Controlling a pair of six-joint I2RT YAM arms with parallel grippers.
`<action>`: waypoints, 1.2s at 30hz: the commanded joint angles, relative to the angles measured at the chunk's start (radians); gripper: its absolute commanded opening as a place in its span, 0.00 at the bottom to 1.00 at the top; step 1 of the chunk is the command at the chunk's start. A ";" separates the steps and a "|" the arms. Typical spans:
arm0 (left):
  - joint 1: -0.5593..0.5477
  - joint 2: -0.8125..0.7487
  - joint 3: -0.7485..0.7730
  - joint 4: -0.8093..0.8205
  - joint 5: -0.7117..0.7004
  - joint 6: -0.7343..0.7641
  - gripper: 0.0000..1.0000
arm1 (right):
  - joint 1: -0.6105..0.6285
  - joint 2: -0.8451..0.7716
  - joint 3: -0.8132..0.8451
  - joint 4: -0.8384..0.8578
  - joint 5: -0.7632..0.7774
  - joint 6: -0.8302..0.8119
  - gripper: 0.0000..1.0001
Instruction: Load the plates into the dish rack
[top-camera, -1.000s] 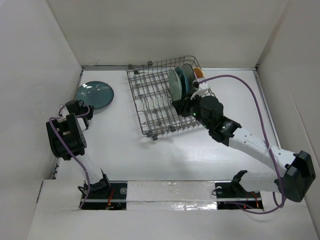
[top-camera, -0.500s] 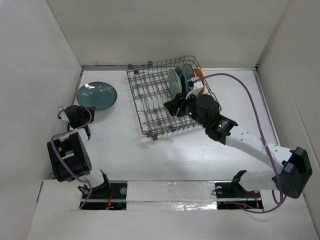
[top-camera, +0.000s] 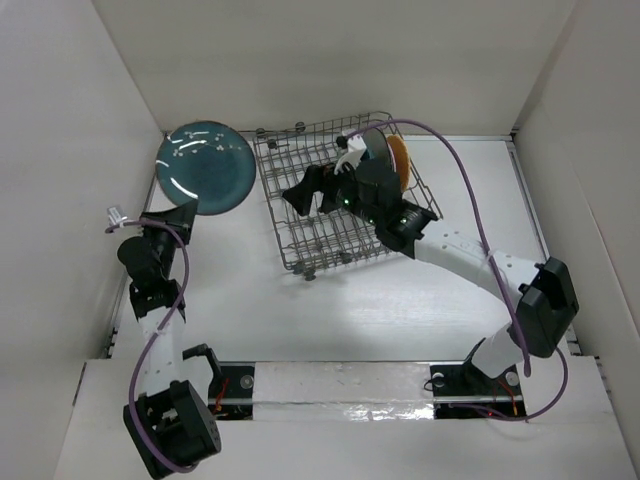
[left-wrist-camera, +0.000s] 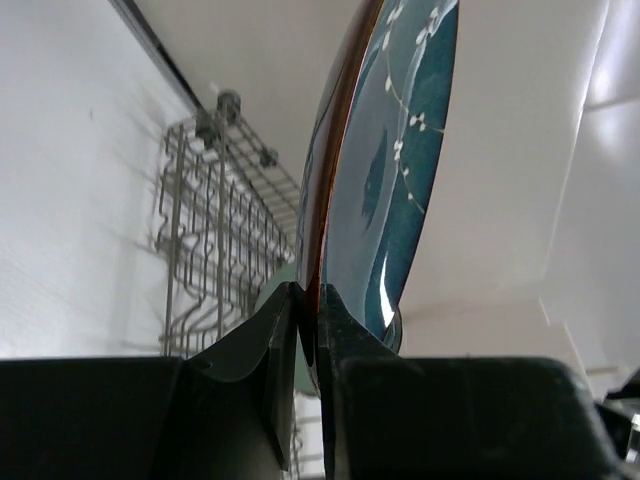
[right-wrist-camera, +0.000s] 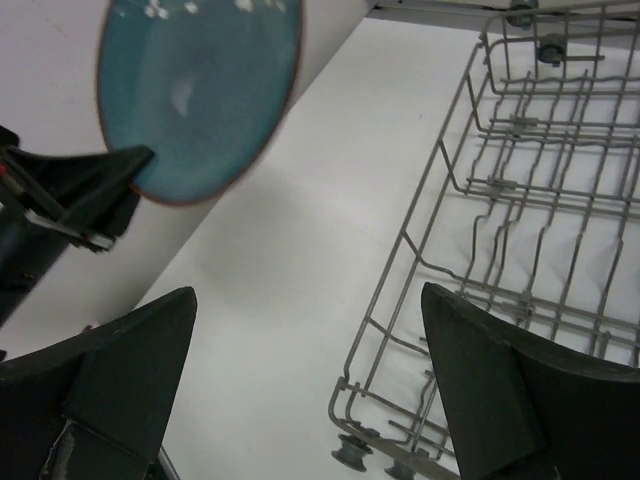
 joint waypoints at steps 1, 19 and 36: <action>0.000 -0.076 -0.016 0.142 0.166 0.000 0.00 | -0.018 0.042 0.127 0.049 -0.073 0.014 1.00; -0.011 -0.174 -0.191 0.394 0.545 -0.097 0.00 | -0.046 0.303 0.215 0.109 -0.266 0.034 1.00; -0.040 -0.208 0.018 -0.141 0.462 0.285 0.71 | -0.164 0.184 0.028 0.381 -0.389 0.189 0.00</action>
